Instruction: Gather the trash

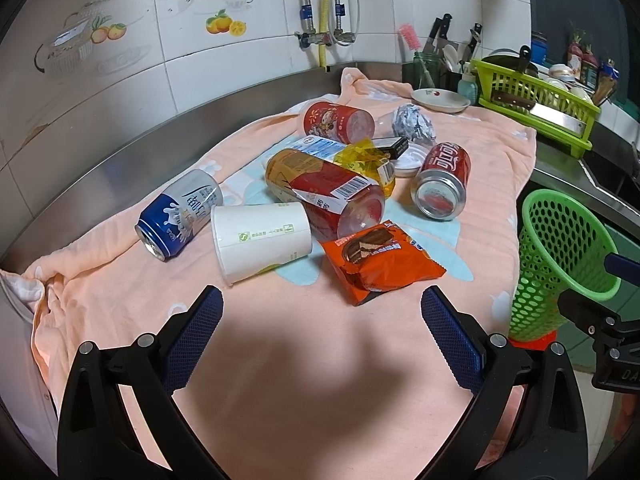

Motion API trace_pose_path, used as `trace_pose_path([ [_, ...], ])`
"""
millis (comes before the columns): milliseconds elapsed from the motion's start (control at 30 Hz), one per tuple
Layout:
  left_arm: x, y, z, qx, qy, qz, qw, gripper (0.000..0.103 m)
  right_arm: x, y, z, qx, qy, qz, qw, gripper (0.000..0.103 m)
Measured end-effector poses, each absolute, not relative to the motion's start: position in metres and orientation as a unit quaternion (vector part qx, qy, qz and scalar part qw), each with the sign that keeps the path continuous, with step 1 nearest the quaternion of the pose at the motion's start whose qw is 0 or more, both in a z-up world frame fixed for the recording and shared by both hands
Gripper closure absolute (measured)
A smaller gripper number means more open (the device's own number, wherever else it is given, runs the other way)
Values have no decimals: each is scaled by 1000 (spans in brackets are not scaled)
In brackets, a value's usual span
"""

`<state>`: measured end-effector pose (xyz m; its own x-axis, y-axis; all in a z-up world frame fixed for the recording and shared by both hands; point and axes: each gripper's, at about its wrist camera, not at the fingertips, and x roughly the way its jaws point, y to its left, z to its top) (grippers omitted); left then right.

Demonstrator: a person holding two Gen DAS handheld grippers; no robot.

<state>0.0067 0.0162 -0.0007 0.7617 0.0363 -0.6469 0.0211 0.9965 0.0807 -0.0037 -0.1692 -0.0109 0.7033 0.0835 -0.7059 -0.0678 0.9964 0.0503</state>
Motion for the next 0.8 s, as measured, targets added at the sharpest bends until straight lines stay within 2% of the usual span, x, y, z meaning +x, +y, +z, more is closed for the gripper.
trace_pose_path([
  [433,14,32,3,40,346,22,937,5,9,-167,-11,4,384,52,922,6],
  [800,22,65,8,30,346,58,936,5,28,-142,-18,8,387,147,910,6],
])
